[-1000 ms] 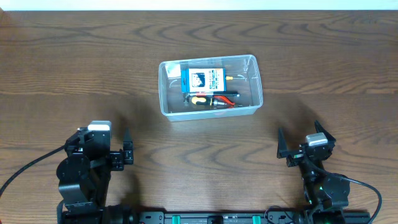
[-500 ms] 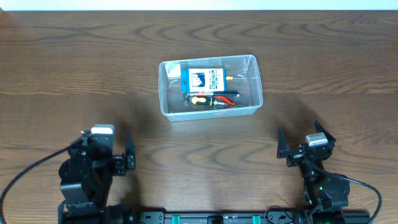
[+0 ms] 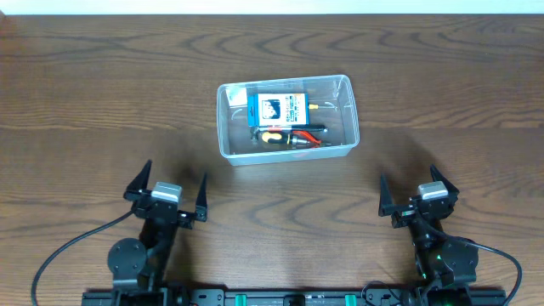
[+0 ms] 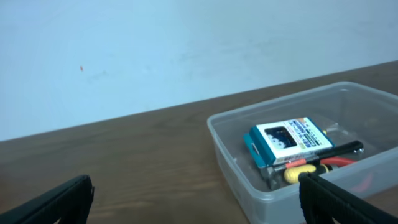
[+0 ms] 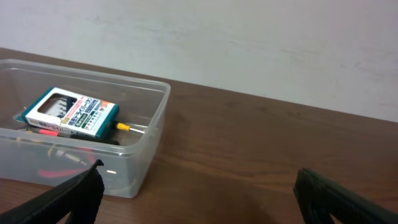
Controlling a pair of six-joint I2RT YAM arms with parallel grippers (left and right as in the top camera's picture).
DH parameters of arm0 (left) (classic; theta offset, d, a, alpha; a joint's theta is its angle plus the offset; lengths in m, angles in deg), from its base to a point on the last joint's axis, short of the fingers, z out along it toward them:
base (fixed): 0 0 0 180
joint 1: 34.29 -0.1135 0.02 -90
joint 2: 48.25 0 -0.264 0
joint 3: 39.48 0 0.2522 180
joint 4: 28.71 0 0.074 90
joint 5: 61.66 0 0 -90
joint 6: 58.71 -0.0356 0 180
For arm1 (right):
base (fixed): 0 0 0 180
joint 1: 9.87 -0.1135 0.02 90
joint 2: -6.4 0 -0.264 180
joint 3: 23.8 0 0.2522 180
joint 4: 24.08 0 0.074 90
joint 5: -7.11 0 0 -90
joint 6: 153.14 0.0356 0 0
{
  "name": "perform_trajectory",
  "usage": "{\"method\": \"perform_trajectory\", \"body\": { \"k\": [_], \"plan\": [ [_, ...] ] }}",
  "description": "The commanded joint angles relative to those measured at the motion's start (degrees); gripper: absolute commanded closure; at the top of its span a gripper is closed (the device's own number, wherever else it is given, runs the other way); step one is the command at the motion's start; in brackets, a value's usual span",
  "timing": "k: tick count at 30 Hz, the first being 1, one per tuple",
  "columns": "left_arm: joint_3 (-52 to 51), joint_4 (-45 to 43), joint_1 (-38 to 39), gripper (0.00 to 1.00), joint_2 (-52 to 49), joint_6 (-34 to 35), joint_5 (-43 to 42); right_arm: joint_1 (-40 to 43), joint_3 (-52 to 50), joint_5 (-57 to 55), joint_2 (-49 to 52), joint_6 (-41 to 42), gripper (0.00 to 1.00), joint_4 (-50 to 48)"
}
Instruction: Pack container
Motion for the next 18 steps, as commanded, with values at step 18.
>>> {"method": "perform_trajectory", "body": {
  "k": [18],
  "plan": [
    [-6.84, 2.01, 0.83, 0.02, 3.48, 11.23, 8.90, -0.44, -0.09, -0.55, -0.46, 1.01, 0.01, 0.28]
  ]
}}
